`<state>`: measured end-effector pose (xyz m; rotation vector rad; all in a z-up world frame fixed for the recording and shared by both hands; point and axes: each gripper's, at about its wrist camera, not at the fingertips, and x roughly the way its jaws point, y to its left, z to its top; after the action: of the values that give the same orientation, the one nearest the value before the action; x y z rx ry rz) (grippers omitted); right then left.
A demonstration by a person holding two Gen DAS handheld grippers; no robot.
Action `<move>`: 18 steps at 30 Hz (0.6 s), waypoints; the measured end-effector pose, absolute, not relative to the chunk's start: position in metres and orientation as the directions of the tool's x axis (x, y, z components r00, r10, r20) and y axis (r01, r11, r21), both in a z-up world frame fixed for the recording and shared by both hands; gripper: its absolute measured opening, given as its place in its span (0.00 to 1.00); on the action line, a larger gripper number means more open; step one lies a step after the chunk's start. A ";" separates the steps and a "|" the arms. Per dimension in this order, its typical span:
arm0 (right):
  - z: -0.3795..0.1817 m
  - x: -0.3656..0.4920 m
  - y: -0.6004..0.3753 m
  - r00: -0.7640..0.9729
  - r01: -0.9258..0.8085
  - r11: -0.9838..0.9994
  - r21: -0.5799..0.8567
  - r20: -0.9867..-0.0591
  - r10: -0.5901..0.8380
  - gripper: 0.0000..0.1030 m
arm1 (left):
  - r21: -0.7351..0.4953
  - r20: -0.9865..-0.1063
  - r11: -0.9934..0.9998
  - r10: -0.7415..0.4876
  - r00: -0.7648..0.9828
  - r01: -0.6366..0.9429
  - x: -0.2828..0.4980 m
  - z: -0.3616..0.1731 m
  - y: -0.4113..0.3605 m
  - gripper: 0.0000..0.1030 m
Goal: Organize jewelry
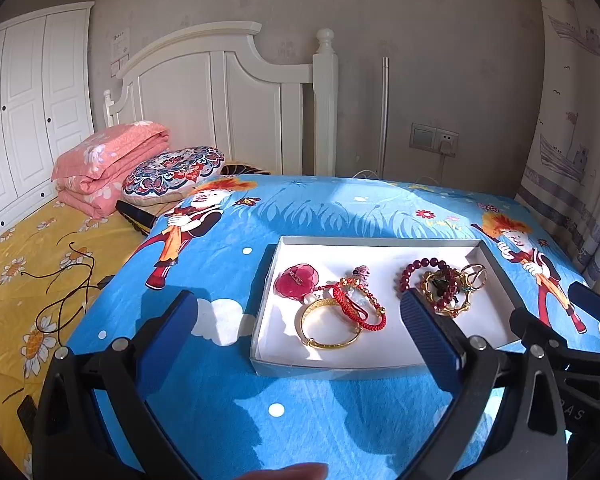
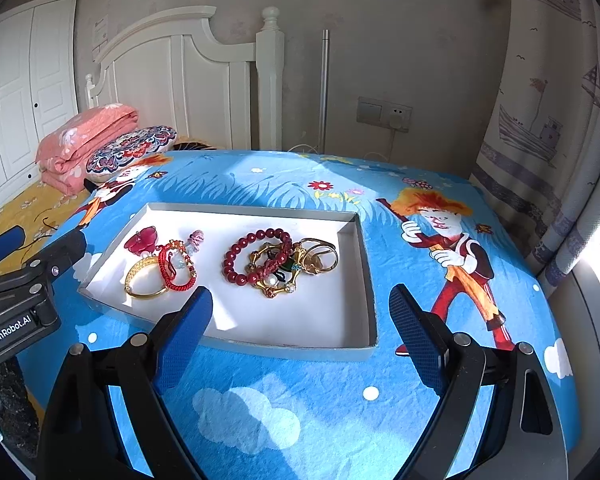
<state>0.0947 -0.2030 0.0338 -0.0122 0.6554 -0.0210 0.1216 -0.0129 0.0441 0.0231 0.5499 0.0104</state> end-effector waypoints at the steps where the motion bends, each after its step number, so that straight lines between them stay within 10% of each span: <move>1: 0.034 0.095 -0.203 0.792 0.016 1.000 -0.018 -0.610 -0.023 0.82 | 0.025 -0.522 1.000 0.017 0.853 -0.004 0.122 0.044 -0.013 0.95; 18: 0.032 0.093 -0.202 0.791 0.015 1.000 -0.016 -0.611 -0.022 0.82 | 0.021 -0.522 1.000 0.022 0.853 -0.013 0.120 0.043 -0.008 0.95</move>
<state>0.0931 -0.2022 0.0322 -0.0104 0.6581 -0.0196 0.1199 -0.0081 0.0431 0.0173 0.5491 0.0184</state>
